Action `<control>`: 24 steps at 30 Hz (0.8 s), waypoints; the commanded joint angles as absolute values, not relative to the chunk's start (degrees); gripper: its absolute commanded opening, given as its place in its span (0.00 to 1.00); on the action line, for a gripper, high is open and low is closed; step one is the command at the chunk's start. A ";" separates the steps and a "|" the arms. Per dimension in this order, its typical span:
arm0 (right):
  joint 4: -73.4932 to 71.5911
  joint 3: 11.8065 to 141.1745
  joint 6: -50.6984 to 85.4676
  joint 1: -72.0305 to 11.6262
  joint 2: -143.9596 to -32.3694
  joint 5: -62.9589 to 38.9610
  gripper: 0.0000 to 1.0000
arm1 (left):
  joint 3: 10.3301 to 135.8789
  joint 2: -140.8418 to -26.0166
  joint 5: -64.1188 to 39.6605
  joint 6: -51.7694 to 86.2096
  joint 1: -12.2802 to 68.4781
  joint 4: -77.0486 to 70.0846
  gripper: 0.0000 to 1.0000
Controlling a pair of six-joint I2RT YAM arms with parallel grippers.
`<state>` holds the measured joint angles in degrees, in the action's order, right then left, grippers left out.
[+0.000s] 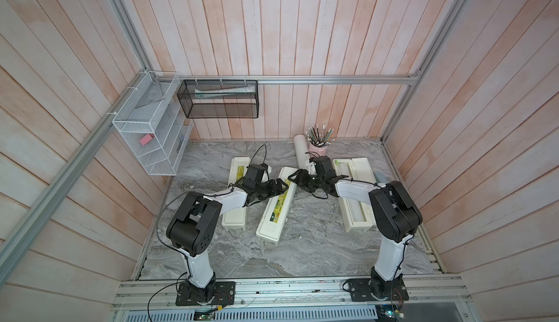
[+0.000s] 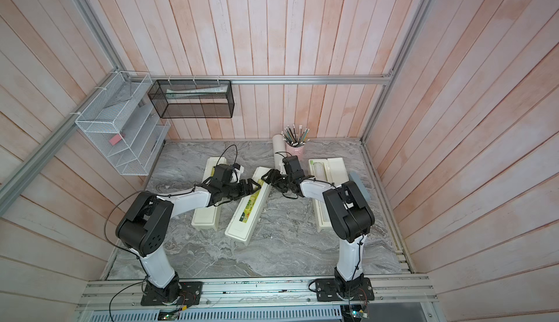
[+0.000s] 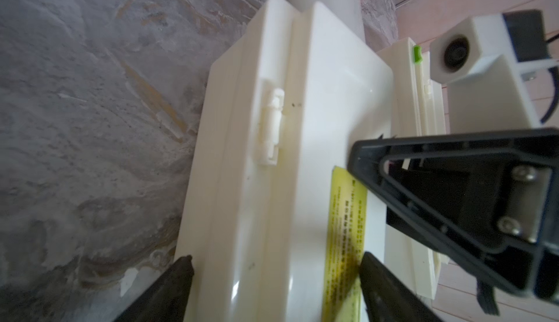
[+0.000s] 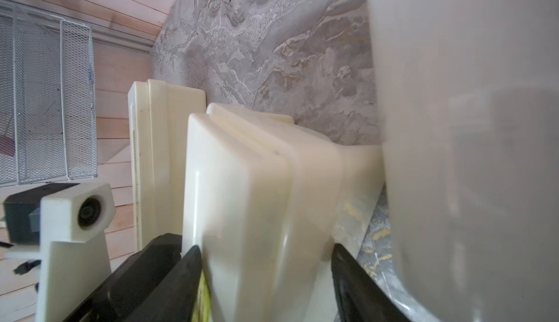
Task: Put plastic wrap rolls into dispensers
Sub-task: Close the lid on the plastic wrap cutting box.
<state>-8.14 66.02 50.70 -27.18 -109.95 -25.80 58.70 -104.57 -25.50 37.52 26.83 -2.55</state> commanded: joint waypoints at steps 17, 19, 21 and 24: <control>-3.61 68.68 47.10 -26.63 -115.22 -29.72 0.56 | 60.51 -113.79 -17.75 30.68 32.25 13.52 0.89; -2.89 68.87 46.35 -26.63 -114.21 -29.79 0.59 | 60.12 -112.75 -17.50 31.48 31.78 13.71 0.89; -2.05 68.76 45.31 -26.72 -112.15 -29.46 0.64 | 59.00 -110.77 -18.62 32.44 30.84 12.85 0.89; 0.43 68.23 43.41 -26.72 -107.28 -26.93 0.68 | 57.52 -105.36 -19.71 33.25 29.53 10.97 0.89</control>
